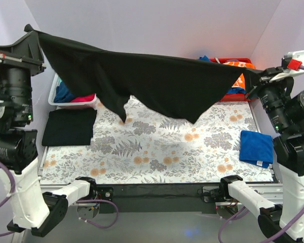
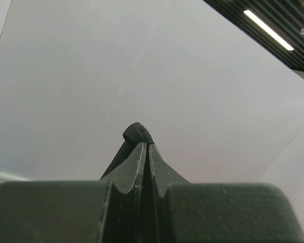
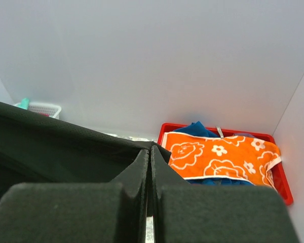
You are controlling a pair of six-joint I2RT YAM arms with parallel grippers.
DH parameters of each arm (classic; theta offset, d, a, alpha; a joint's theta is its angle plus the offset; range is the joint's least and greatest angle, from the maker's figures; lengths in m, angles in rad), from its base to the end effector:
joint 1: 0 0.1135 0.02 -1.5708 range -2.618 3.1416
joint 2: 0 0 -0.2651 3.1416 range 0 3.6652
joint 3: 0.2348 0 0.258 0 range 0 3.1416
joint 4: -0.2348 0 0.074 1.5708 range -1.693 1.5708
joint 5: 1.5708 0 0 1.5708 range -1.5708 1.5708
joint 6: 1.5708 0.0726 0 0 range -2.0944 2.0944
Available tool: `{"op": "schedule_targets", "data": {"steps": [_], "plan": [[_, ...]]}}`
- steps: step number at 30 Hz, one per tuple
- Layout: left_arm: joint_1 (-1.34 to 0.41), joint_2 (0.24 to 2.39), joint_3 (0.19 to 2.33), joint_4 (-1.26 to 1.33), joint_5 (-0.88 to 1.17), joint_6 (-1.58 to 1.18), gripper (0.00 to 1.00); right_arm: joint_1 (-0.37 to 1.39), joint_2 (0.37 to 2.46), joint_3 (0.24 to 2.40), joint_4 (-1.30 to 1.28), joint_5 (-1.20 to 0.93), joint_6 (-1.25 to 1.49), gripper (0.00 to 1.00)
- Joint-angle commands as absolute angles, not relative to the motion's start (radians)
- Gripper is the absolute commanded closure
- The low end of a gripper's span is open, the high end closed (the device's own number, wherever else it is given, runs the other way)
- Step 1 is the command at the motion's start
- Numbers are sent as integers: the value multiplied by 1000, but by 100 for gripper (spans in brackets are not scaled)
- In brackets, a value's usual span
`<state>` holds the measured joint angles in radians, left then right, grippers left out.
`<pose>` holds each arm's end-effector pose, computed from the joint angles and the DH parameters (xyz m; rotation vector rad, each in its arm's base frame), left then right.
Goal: Fold and stack the t-shirts
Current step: Flatten the tshirt out
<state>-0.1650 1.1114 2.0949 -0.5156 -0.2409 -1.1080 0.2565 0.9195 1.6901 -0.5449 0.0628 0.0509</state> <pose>0.1217 -0.0027 0.6584 -0.7245 0.9224 -1.0001 0.1368 0.0312 0.5750 -0.0854 1.3461 0.2172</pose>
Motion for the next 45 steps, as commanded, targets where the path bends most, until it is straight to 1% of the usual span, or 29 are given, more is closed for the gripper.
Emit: {"op": "schedule_targets", "data": {"steps": [1,6,8,9,12,13,14,15,16,17,19,21,25,28,32,34,38,45], "plan": [[-156,1083,2115,-502,-216,-1106,100,250,888,1742,-604,72,45,99],[-156,1143,2154,-496,-198,-1104,100,252,896,1799,-612,87,43,99],[-156,1192,2108,-491,-181,-1118,100,252,916,1769,-606,110,51,99],[-156,1209,2082,-488,-172,-1124,100,250,920,1700,-600,121,61,99],[-156,1279,1906,-483,-137,-1164,100,250,931,1544,-539,169,99,99],[-158,1295,1854,-477,-132,-1172,100,252,934,1434,-493,187,115,99],[-158,1313,1747,-469,-132,-1181,100,252,937,1363,-464,190,129,99],[-160,1339,1693,-438,-135,-1186,100,252,940,1301,-427,192,155,99],[-160,1356,1643,-413,-137,-1190,100,252,945,1185,-393,196,170,99],[-163,1373,1555,-393,-147,-1187,100,250,968,1142,-335,199,182,99],[-167,1443,1499,-325,-187,-1178,100,252,1005,1041,-275,222,202,99],[-169,1512,1486,-275,-190,-1157,100,250,1081,1006,-184,233,199,99],[-169,1737,1535,-230,-198,-1147,100,250,1248,1008,-65,247,183,99],[-170,1831,1589,-204,-192,-1144,100,250,1417,1067,-25,236,167,99],[-172,1959,1675,-216,-201,-1135,100,250,1529,1135,-15,212,155,99],[-172,1982,1721,-238,-199,-1132,100,250,1569,1157,-18,196,158,99],[-172,2003,1746,-268,-192,-1131,100,247,1597,1161,-23,186,164,99],[-172,1911,1671,-317,-192,-1124,100,201,1601,1151,-77,201,199,99]]}}
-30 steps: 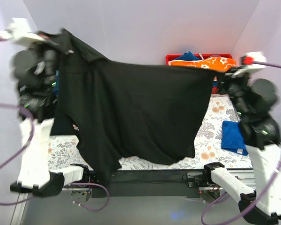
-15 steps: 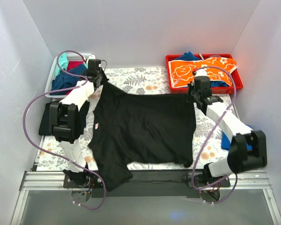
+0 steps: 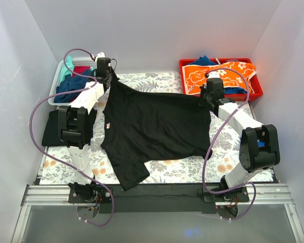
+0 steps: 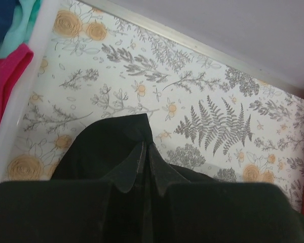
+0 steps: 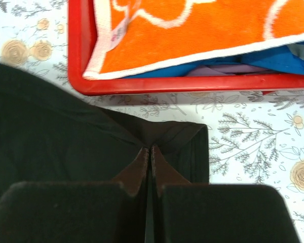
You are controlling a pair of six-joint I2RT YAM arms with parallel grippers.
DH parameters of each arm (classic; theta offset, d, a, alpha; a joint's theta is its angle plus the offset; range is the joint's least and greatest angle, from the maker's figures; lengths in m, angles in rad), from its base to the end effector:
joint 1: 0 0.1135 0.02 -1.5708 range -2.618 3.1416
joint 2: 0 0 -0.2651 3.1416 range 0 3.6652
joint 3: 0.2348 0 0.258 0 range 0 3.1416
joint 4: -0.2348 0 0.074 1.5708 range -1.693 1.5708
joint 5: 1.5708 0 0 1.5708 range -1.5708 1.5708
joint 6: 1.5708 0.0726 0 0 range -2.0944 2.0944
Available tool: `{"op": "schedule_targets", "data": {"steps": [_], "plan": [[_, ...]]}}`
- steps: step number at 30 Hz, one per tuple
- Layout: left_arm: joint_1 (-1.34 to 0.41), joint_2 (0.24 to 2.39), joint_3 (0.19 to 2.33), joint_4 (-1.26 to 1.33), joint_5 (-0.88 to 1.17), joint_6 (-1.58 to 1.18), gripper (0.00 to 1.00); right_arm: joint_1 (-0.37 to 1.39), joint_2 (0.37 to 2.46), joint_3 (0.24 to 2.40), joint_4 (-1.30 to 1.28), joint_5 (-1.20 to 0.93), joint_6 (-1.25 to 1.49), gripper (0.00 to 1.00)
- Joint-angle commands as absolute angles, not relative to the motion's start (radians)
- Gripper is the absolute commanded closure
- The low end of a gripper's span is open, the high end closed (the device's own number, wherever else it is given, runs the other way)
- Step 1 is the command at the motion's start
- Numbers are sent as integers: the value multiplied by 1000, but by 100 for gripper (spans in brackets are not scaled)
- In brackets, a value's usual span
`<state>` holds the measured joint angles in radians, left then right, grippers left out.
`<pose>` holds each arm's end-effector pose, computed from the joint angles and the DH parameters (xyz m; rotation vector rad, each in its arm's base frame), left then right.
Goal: Fold and stack the t-shirts
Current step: Flatten the tshirt out
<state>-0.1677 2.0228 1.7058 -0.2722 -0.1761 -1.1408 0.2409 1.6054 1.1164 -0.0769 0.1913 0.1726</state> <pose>0.5088 -0.0732 0.2500 -1.1216 1.8982 -0.5620 0.3932 0.0824 0.2357 0.0394 2.1250 0.0401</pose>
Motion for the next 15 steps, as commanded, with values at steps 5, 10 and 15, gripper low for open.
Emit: {"op": "schedule_targets", "data": {"steps": [5,10,15], "plan": [[-172,1764,1553,-357,-195,-1134,100,132,1597,1098,-94,170,254,99],[-172,1648,1419,-382,-169,-1149,100,77,1614,1062,-109,123,268,99],[-172,1553,1298,-406,-158,-1178,100,67,1641,1051,-146,95,273,99]]}}
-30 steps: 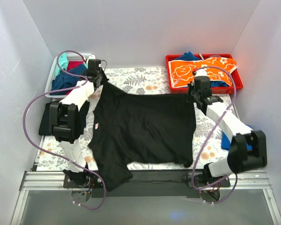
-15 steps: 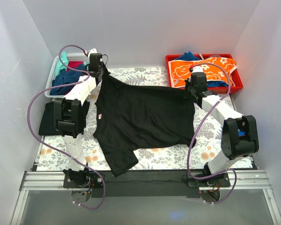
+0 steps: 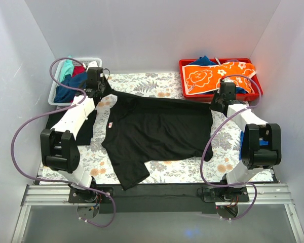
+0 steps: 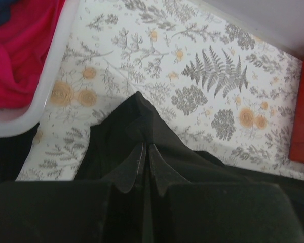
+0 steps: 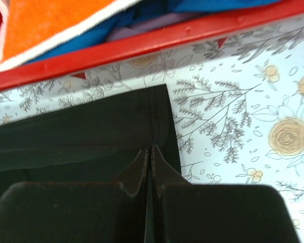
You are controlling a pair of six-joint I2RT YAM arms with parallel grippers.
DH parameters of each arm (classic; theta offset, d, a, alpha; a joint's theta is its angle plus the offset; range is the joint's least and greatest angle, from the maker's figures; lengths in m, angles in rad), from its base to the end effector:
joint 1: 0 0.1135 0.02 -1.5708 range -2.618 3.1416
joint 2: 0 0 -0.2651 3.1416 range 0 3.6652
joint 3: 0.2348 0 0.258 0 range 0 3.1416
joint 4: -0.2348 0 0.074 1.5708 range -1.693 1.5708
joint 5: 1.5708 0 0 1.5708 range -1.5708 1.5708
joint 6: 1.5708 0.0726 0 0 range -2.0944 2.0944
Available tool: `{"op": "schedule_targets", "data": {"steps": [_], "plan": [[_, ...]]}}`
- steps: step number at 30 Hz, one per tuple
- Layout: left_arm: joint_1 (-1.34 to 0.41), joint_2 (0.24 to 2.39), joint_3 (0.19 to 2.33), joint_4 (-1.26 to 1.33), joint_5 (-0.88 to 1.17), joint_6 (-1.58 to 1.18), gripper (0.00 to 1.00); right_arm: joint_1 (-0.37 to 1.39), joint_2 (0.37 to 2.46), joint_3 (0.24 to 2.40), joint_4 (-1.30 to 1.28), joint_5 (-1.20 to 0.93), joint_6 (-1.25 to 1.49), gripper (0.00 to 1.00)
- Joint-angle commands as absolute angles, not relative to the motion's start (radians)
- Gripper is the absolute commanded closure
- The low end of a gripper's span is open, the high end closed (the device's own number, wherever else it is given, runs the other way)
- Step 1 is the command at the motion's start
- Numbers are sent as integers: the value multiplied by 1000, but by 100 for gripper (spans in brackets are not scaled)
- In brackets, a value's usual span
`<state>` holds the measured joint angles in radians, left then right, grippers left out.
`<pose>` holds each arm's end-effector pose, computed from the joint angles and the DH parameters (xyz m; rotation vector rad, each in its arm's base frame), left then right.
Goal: Fold and stack the t-shirts
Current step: Fold the tshirt
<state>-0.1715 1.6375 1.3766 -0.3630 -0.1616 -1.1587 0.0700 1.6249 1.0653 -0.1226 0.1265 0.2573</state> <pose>0.4097 -0.0591 0.2862 -1.1442 1.9304 -0.5660 0.3919 0.0183 0.2038 0.2774 2.2295 0.0338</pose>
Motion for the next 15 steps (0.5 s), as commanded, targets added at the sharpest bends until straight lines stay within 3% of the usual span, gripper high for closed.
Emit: {"op": "schedule_targets", "data": {"steps": [1,15], "plan": [[-172,1542,1249,-408,-155,-1181,100,69,1643,1046,-155,92,275,99],[-178,1422,945,-445,-117,-1258,100,69,1657,974,-227,109,319,99]]}}
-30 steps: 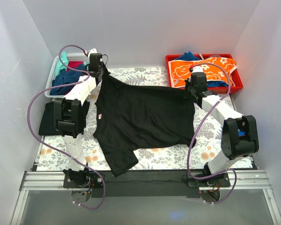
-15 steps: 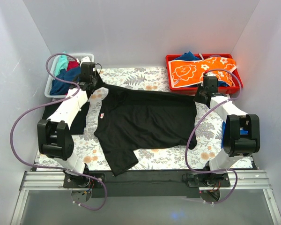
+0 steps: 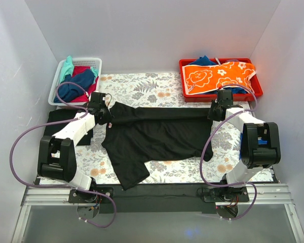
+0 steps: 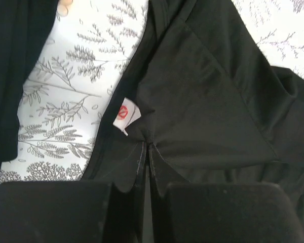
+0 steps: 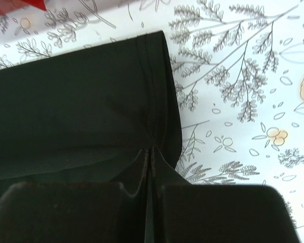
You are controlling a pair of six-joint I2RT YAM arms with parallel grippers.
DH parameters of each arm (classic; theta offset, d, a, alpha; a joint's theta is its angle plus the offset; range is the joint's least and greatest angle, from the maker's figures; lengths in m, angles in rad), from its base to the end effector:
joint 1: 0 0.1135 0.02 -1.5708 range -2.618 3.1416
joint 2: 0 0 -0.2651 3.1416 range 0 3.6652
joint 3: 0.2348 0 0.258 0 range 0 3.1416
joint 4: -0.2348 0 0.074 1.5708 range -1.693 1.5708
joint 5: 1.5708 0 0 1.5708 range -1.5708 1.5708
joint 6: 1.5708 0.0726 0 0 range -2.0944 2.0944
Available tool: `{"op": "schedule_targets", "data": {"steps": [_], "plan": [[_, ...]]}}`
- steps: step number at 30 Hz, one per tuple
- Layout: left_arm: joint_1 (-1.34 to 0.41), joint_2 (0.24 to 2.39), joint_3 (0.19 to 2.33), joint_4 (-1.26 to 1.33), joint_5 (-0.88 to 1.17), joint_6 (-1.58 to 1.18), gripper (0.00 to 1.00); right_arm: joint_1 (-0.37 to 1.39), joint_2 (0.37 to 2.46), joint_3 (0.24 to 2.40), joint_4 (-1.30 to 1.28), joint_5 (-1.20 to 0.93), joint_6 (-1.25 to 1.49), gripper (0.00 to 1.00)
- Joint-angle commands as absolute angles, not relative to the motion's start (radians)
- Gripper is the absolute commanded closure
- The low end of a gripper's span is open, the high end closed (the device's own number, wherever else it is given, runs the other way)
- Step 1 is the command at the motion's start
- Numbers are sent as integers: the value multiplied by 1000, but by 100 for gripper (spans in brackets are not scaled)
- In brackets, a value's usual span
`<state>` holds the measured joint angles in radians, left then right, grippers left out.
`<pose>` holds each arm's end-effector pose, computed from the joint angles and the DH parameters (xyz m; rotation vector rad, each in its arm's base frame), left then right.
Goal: Fold and stack the t-shirts
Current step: Fold the tshirt
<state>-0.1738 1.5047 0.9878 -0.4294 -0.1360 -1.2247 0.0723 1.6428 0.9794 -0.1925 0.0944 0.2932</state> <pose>0.3323 -0.0483 0.1878 -1.3279 2.1784 -0.3970 0.3692 0.0199 0.1602 0.3094 2.4024 0.0519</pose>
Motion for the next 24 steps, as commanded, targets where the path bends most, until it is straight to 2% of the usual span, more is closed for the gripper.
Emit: {"op": "schedule_targets", "data": {"steps": [1,5,6,9,10,13,19,22,23,24], "plan": [[-181,1417,934,-451,-107,-1265,100,69,1661,976,-232,109,322,99],[-192,1387,887,-465,-120,-1269,99,67,1672,982,-273,135,337,99],[-192,1384,885,-469,-132,-1269,91,67,1667,988,-284,146,347,99],[-192,1368,910,-479,-169,-1256,74,68,1637,983,-305,158,357,79],[-192,1365,922,-479,-178,-1255,65,69,1620,980,-310,158,359,69],[-192,1367,994,-483,-202,-1246,56,75,1556,965,-310,172,362,61],[-192,1507,1150,-437,-193,-1247,56,83,1529,994,-293,114,351,58],[-192,1664,1241,-414,-150,-1264,65,84,1597,1041,-268,46,339,58],[-193,1701,1267,-405,-138,-1270,74,87,1618,1075,-264,32,336,58],[-193,1736,1307,-400,-124,-1270,77,87,1662,1094,-256,8,333,59]]}}
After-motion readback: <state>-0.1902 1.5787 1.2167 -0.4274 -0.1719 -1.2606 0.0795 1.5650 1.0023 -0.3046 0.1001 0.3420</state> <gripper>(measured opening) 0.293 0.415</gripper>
